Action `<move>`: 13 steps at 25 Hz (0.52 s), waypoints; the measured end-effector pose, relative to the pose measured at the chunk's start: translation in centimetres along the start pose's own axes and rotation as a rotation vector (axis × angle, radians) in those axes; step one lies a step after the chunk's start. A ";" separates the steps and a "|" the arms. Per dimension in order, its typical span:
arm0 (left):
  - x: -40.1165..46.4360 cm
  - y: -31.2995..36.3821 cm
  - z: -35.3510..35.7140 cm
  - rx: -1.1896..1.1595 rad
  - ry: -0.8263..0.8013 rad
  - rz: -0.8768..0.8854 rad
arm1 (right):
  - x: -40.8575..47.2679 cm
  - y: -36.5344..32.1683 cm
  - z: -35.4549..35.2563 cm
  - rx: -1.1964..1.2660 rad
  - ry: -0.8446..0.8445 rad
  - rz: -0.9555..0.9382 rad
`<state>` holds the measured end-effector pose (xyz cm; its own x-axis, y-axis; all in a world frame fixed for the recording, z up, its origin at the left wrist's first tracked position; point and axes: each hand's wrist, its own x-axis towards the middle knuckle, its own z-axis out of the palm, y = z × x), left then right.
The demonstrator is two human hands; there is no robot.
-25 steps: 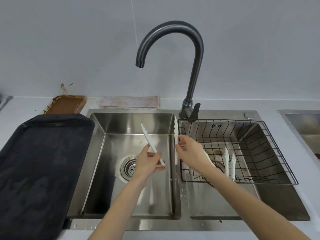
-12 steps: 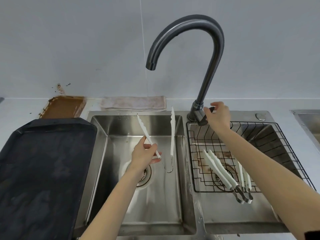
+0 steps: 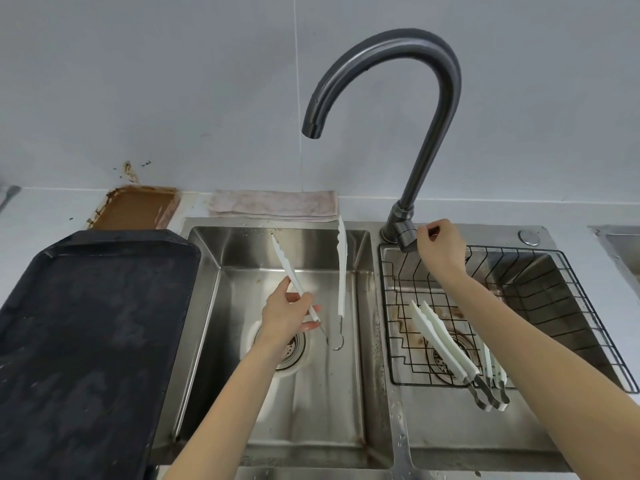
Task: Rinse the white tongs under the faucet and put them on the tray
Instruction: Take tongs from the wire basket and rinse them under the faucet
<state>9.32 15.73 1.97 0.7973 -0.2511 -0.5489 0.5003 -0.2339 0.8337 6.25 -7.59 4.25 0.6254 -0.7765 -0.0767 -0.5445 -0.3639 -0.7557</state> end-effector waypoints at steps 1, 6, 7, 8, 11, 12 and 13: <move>-0.1 0.0 -0.1 0.005 0.001 0.004 | -0.1 0.1 -0.1 0.007 -0.005 0.000; -0.9 0.1 -0.2 0.014 0.001 0.022 | -0.8 0.0 -0.6 0.034 -0.046 -0.003; -1.0 0.1 -0.3 0.014 0.001 0.024 | -1.3 0.0 -0.5 0.048 -0.051 -0.011; -1.1 0.1 -0.4 0.010 -0.002 0.022 | -1.8 0.1 -0.4 0.054 -0.029 -0.035; -1.6 0.1 -0.9 -0.029 -0.022 0.001 | -3.7 -0.8 0.4 0.093 0.073 -0.093; -1.8 0.0 -1.1 -0.044 -0.029 -0.012 | -4.4 -1.5 0.9 0.136 0.049 -0.098; -1.9 0.0 -1.4 -0.054 -0.035 -0.025 | -5.1 -2.2 1.6 0.192 -0.006 -0.093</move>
<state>8.23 17.50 3.09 0.7724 -0.2792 -0.5705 0.5381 -0.1895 0.8213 5.18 -2.03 5.30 0.6713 -0.7412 -0.0046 -0.3688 -0.3286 -0.8695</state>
